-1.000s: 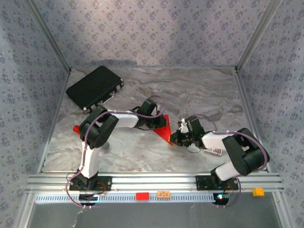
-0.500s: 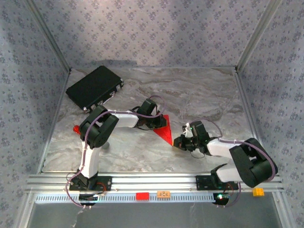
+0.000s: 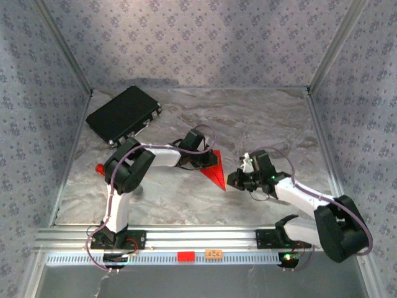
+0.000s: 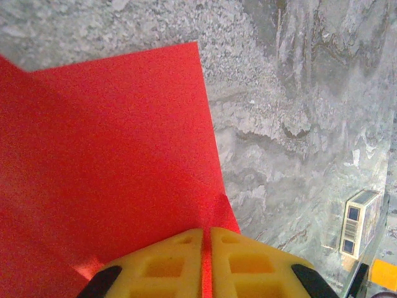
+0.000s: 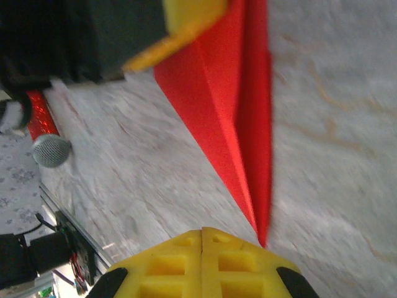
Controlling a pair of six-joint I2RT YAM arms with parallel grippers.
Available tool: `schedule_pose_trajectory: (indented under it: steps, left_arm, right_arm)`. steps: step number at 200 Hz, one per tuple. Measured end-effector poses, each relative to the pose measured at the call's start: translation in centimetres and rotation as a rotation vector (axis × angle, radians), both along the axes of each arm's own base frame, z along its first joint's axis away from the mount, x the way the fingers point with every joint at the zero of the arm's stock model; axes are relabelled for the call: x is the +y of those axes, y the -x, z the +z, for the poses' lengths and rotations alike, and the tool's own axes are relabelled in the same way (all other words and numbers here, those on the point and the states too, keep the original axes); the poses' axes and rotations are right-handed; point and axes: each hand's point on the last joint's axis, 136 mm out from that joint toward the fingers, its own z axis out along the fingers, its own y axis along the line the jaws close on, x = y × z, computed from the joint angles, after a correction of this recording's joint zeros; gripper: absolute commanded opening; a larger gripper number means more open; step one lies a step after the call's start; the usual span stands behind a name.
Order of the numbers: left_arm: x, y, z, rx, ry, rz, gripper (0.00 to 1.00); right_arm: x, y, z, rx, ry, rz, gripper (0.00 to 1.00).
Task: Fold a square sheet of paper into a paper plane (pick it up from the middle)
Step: Fourth fold the wing at the center of the table.
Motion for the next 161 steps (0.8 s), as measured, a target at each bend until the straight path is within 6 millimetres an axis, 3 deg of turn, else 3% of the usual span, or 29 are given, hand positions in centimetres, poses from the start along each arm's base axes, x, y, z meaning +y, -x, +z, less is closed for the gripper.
schedule_pose_trajectory:
  steps: [26, 89, 137, 161]
  left_arm:
    - [0.0, 0.0, 0.0, 0.000, 0.000, 0.000, 0.11]
    - [0.0, 0.0, 0.0, 0.000, 0.000, 0.000, 0.11]
    - [0.0, 0.0, 0.0, 0.002, 0.001, 0.003, 0.11]
    - [0.0, 0.0, 0.0, 0.001, 0.003, 0.003, 0.11]
  right_arm:
    - [1.7, -2.1, 0.0, 0.007, 0.003, 0.019, 0.02]
    - [5.0, -4.2, -2.0, 0.053, 0.023, 0.060, 0.01]
    - [4.2, -4.9, -4.6, 0.094, 0.049, 0.016, 0.01]
    - [3.6, -5.0, -4.8, 0.087, 0.008, 0.000, 0.01]
